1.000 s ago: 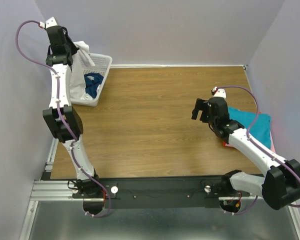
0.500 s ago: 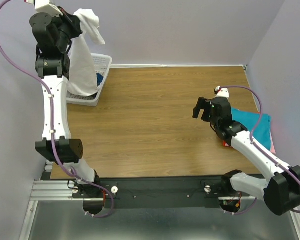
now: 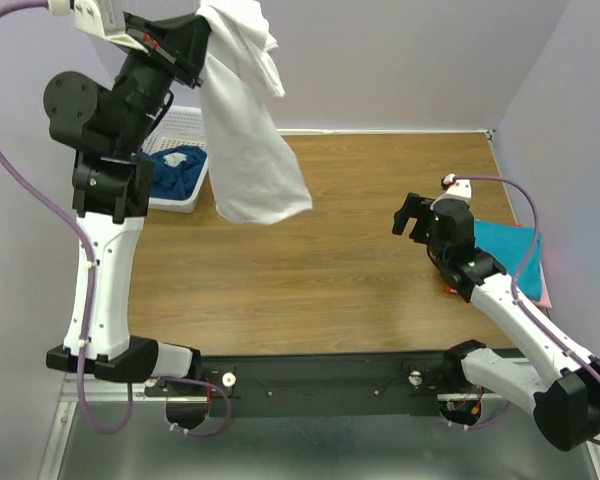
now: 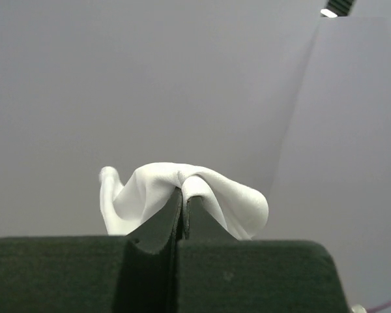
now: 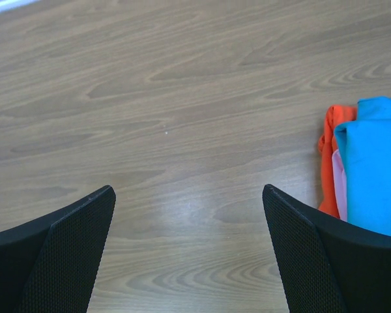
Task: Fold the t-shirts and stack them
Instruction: Move the tshirt to the center of the board
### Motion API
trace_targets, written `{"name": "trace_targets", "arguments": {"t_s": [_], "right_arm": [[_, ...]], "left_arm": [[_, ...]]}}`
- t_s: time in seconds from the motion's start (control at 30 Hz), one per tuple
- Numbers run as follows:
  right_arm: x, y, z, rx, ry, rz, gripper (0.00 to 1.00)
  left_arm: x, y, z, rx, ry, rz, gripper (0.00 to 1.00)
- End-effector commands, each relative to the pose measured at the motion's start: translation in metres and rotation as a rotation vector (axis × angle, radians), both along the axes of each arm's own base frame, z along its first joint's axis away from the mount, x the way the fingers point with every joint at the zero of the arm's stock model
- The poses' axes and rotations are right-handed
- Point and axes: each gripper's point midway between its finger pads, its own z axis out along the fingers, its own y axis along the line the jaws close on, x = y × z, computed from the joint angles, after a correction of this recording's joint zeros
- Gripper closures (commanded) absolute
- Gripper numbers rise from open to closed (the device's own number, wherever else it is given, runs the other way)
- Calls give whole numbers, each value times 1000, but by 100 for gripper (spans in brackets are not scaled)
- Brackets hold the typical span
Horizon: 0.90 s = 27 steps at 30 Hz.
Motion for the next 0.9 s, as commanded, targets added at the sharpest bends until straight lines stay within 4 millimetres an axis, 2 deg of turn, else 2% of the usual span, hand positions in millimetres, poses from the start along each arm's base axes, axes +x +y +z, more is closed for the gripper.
{"name": "trace_targets", "arguments": {"t_s": [0.0,0.07,0.13,0.2,0.23,0.3,0.33,0.37,0.4,0.43,0.47,0.5,0.53,0.57,0.63,0.67,0.7,0.73,0.77,0.8,0.83,0.87], "right_arm": [[-7,-15,9,-3,-35,-79,0],[-9,-19,13,-1,-52,-94,0],[-12,-23,19,10,-77,-110,0],[-14,-25,22,22,-90,-126,0],[-16,-27,25,33,-103,-135,0],[-18,-32,27,33,-113,-159,0],[-19,-33,27,31,-116,-165,0],[-19,-34,26,31,-115,-172,0],[-19,-36,26,32,-117,-183,0],[-19,-35,26,35,-117,-178,0],[-19,-35,24,36,-113,-181,0],[-19,-34,23,38,-108,-174,0],[-18,-33,22,29,-104,-167,0],[-17,-29,17,29,-87,-145,0],[-16,-25,13,17,-70,-119,0],[-14,-24,9,12,-56,-115,0],[-14,-21,8,14,-50,-104,0],[-13,-21,6,8,-44,-101,0],[-13,-21,5,6,-41,-102,0],[-12,-21,3,3,-36,-105,0],[-12,-21,4,1,-36,-105,0],[-12,-22,3,-1,-35,-107,0]], "left_arm": [[-44,-48,3,16,-91,-207,100],[-54,-61,-2,10,-91,-247,100],[-47,-83,-23,-4,-36,-270,100],[-30,-101,-52,-8,38,-277,100],[-28,-117,-65,-10,75,-312,100],[6,-144,-121,19,211,-310,100],[30,-164,-162,47,311,-315,96],[45,-174,-189,75,371,-310,90],[62,-180,-224,111,472,-286,70],[81,-184,-253,135,560,-240,61],[113,-187,-307,201,706,-141,50],[127,-185,-332,234,783,-86,27],[140,-180,-354,268,851,-18,22],[158,-171,-389,316,956,94,18],[168,-160,-413,335,1012,191,12],[166,-148,-427,348,1036,242,10],[161,-145,-432,348,1042,245,8],[163,-143,-427,315,1012,239,5],[154,-139,-404,278,969,213,4],[147,-130,-424,275,984,218,2],[136,-122,-407,228,961,214,2],[122,-111,-435,242,1014,230,2]]}}
